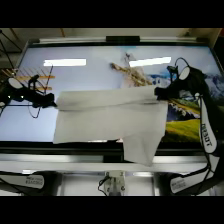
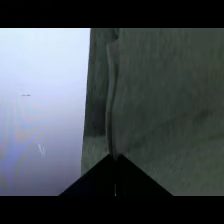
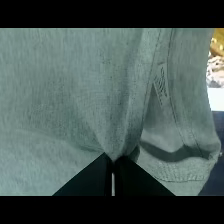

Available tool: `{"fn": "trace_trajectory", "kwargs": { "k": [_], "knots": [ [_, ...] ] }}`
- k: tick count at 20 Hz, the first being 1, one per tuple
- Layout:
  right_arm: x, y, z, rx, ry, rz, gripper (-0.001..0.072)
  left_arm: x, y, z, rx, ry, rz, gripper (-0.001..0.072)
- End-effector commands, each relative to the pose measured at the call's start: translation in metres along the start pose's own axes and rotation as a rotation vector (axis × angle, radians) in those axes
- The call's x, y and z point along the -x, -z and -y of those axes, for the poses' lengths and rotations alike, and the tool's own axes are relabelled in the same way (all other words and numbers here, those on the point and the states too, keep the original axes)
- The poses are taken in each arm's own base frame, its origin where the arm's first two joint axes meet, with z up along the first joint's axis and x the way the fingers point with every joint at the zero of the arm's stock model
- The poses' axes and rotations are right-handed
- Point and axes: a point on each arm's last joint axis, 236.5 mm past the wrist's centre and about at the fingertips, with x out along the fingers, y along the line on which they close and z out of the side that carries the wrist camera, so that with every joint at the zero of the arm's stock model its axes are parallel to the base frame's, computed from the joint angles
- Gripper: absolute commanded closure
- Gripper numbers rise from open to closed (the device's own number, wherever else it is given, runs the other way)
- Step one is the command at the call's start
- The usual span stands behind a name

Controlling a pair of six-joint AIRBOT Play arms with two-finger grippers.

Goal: Fold the shirts.

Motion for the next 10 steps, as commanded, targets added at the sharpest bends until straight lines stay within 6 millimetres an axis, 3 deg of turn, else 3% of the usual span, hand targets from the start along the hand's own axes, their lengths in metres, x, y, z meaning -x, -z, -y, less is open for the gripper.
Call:
{"fn": "trace_trajectory", "kwargs": {
  "k": [1,6,10],
  "knots": [
    [-0.005,0.014,0.001,-0.01,0.001,-0.047,0.0634,-0.005,0.016,-0.004,-0.002,-0.01,-0.056,0.0674],
    [-0.005,-0.001,0.006,-0.048,0.022,0.016,0.0633,-0.007,0.013,-0.006,0.028,-0.013,-0.044,0.0673],
    [-0.006,0.001,0.016,-0.045,0.065,0.01,0.0634,-0.01,0.013,-0.005,0.033,-0.006,-0.05,0.0674]
  ]
}}
